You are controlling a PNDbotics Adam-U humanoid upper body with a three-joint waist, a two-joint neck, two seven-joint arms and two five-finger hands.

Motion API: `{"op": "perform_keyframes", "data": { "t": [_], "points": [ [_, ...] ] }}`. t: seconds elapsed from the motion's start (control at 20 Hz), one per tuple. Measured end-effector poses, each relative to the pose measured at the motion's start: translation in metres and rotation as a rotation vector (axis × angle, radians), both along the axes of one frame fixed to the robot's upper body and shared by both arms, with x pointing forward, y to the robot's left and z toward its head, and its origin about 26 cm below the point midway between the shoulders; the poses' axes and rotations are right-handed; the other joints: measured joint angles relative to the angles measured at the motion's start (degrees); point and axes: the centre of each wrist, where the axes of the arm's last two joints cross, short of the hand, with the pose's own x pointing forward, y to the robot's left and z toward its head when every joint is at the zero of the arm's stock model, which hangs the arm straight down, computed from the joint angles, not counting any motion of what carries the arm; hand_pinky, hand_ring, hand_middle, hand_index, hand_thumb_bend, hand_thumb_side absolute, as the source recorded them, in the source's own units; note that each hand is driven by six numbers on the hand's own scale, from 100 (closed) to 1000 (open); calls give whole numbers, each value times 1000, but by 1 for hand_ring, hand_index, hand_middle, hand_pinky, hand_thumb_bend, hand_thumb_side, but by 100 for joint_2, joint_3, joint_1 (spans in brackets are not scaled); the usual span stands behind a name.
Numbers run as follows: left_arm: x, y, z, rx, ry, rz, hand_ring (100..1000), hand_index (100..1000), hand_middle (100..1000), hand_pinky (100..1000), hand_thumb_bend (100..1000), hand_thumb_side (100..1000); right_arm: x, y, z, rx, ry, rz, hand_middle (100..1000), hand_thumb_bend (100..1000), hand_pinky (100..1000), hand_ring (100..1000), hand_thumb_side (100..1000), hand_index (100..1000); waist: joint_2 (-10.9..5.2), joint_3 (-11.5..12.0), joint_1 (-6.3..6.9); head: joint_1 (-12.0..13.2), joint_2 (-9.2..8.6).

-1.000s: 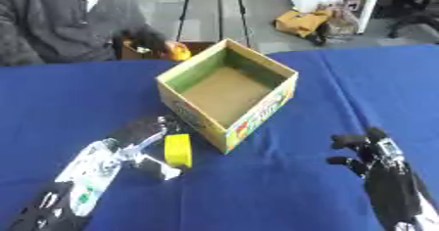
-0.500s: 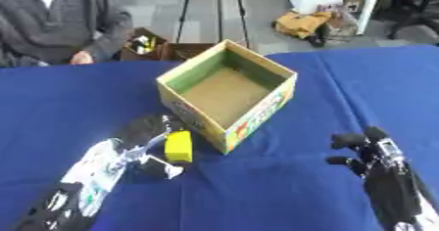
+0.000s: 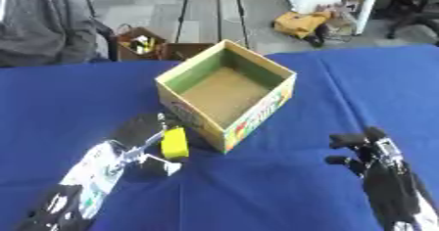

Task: Pick up objects on the table and place them in the box.

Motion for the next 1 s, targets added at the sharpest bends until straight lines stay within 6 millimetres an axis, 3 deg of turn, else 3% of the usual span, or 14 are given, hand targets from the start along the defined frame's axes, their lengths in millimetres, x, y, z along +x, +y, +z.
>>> {"op": "perform_keyframes", "data": {
  "t": [0.55,0.7,1.0],
  "points": [
    [-4,17,69,-169,-93,-16,523,630,325,486,100,128,0,0,-1,0,5,0,574,100,651,882,944,658,0,-50,0,-21,-2],
    [8,14,80,-166,-108,4,528,640,330,495,100,151,0,1,-2,-3,8,8,574,100,651,882,945,658,-1,-143,0,19,-4],
    [46,4,81,-86,-71,62,524,652,334,515,100,136,1,7,-2,-12,12,47,573,100,651,883,947,658,-4,-492,43,180,-7]
  ]
}}
